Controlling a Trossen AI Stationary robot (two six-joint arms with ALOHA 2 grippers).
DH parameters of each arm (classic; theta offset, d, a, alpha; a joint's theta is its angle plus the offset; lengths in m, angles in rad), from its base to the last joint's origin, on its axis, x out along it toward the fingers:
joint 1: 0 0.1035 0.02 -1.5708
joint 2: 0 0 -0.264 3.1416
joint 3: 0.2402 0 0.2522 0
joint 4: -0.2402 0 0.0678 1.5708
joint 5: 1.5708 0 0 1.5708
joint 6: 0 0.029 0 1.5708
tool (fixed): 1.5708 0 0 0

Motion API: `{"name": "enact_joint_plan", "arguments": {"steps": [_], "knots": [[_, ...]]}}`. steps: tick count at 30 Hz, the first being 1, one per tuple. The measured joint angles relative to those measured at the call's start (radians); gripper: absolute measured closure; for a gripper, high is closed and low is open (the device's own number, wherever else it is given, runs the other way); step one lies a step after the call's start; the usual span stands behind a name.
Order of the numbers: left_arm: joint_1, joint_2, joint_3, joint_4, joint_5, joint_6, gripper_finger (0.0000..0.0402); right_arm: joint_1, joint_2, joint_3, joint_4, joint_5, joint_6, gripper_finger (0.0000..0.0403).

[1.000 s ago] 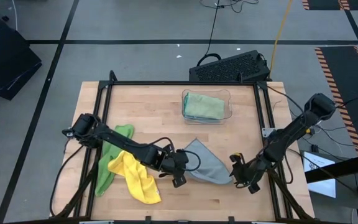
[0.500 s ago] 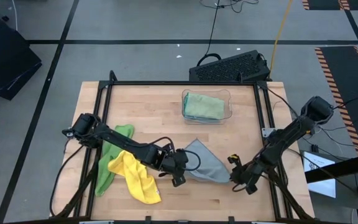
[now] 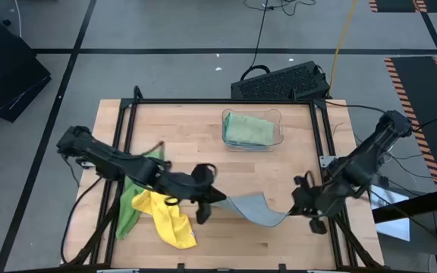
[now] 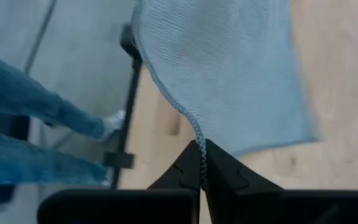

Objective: Fold microfiber towels
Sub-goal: Fold the gray towel

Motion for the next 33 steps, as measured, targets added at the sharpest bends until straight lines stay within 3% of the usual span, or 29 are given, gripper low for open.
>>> {"name": "enact_joint_plan", "arguments": {"steps": [4, 9, 11, 14, 17, 20, 22, 24, 28, 33], "knots": [[-0.018, -0.070, 0.000, 0.138, 0.050, 0.057, 0.0394, 0.000, 0.013, 0.213, -0.132, -0.001, 0.099, 0.0402], [-0.052, -0.079, 0.000, 0.408, 0.307, 0.022, 0.0396, 0.004, 0.066, 0.428, -0.211, -0.088, 0.207, 0.0402], [-0.073, -0.079, 0.000, 0.432, 0.347, 0.064, 0.0394, 0.006, 0.090, 0.476, -0.210, -0.160, 0.236, 0.0402], [-0.099, -0.080, 0.000, 0.308, 0.275, 0.184, 0.0398, 0.006, 0.120, 0.496, -0.213, -0.225, 0.251, 0.0402], [-0.108, -0.078, -0.001, 0.088, 0.055, 0.258, 0.0395, -0.006, 0.146, 0.476, -0.245, -0.229, 0.206, 0.0402], [-0.098, -0.059, -0.001, -0.147, -0.193, 0.207, 0.0389, -0.030, 0.164, 0.432, -0.318, -0.132, 0.179, 0.0402], [-0.078, -0.038, -0.012, -0.290, -0.290, 0.169, 0.0389, -0.058, 0.164, 0.381, -0.355, -0.035, 0.176, 0.0403], [-0.046, -0.025, -0.042, -0.348, -0.314, 0.155, 0.0396, -0.096, 0.160, 0.317, -0.374, 0.045, 0.181, 0.0403], [0.014, -0.024, -0.159, -0.260, -0.251, 0.157, 0.0393, -0.184, 0.152, 0.188, -0.368, 0.154, 0.176, 0.0403], [0.048, -0.022, -0.309, -0.080, -0.170, 0.151, 0.0396, -0.271, 0.153, 0.036, -0.232, 0.171, 0.088, 0.0403]]}}
